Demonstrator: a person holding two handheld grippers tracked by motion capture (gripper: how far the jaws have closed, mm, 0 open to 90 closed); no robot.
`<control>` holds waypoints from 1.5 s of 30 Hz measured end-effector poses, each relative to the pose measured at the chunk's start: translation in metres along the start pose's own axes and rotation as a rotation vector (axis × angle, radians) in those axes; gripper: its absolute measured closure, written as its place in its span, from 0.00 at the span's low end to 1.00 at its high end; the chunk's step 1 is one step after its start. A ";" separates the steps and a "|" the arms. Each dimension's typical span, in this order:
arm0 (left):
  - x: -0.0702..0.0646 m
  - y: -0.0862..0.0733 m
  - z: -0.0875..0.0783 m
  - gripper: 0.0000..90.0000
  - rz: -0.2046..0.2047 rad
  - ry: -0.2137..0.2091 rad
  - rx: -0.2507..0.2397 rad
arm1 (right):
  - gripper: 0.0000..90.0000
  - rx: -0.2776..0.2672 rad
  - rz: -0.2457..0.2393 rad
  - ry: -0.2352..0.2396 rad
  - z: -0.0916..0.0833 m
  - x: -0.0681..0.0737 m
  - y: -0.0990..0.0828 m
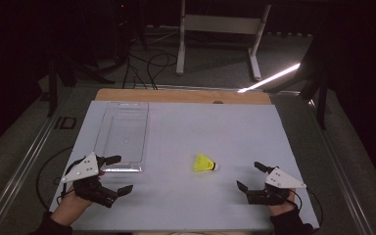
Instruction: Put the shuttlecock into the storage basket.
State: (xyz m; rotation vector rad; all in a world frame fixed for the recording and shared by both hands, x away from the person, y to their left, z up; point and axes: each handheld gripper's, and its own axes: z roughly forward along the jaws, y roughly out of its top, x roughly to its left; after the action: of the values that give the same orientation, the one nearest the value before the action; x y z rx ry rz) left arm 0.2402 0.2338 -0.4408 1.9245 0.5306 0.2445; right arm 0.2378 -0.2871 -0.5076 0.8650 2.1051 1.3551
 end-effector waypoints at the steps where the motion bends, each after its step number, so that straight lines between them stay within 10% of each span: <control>1: -0.001 0.003 0.000 0.00 0.011 -0.005 0.015 | 0.09 -0.003 0.000 0.003 0.000 0.000 0.000; 22: 0.002 0.030 0.016 0.00 0.099 -0.088 0.268 | 0.09 0.002 0.004 0.030 0.000 0.000 0.001; 29: 0.005 0.037 0.025 0.00 0.050 -0.109 0.348 | 0.09 0.000 0.004 0.033 -0.001 0.002 0.002; 45: 0.002 0.044 0.047 0.00 0.082 -0.159 0.567 | 0.09 0.000 0.014 0.046 -0.001 0.001 0.002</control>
State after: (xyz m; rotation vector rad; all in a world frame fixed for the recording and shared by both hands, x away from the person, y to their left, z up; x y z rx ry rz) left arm 0.2718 0.1814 -0.4203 2.4941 0.4442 -0.0155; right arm 0.2373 -0.2862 -0.5057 0.8582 2.1375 1.3950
